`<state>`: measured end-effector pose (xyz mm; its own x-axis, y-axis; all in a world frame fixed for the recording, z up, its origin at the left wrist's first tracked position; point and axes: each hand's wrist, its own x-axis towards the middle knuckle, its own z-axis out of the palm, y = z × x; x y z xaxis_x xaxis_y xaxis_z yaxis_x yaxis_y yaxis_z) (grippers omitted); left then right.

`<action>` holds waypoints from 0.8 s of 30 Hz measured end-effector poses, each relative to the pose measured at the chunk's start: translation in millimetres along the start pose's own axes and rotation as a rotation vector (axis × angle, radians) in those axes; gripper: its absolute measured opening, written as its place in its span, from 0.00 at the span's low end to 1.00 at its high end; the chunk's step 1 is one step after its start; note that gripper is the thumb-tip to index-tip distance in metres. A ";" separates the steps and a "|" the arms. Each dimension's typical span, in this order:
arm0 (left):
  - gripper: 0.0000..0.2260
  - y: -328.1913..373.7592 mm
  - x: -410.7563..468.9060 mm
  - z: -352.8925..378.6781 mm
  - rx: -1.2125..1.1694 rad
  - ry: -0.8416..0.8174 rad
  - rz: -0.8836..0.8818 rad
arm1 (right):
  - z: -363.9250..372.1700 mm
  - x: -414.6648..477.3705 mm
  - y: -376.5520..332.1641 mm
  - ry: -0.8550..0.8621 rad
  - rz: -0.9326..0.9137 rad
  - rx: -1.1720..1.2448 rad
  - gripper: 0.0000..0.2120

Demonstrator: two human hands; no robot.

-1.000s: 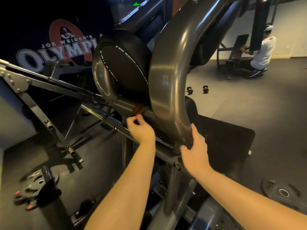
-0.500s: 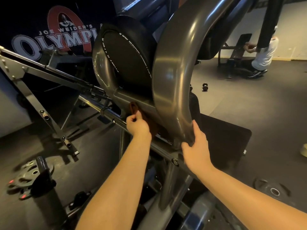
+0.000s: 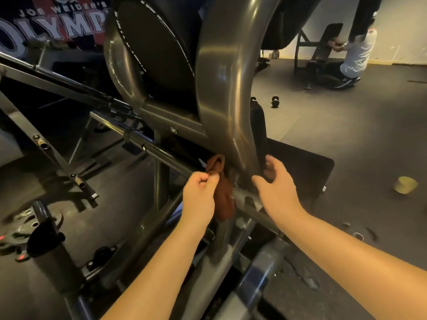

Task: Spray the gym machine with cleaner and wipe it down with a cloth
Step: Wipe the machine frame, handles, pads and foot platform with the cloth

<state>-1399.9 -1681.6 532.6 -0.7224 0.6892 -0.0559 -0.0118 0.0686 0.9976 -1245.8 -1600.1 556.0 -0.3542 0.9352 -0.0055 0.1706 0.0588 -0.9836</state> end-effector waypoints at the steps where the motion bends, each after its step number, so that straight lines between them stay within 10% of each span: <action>1: 0.07 -3.5 -9.5 2.6 0.007 -0.033 -0.012 | -0.9 -3.5 3.9 -0.006 0.043 0.022 0.22; 7: 0.03 4.1 -46.3 32.7 0.128 -0.203 0.039 | -9.6 -22.3 20.4 -0.353 0.310 0.381 0.15; 13: 0.19 5.8 -40.8 35.7 0.216 -0.522 0.169 | -37.3 -16.0 16.0 -0.281 0.314 0.563 0.13; 18: 0.13 -10.7 -26.2 32.0 0.083 -0.239 0.206 | -52.4 -8.1 -0.1 -0.166 0.087 0.285 0.09; 24: 0.24 -49.1 0.4 20.4 0.621 -0.070 0.153 | -34.8 3.1 17.7 -0.058 -0.158 -0.347 0.09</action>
<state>-1385.5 -1670.0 482.8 -0.6373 0.7682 0.0615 0.5056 0.3566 0.7856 -1211.9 -1584.0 544.8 -0.4510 0.8843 0.1207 0.4078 0.3245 -0.8534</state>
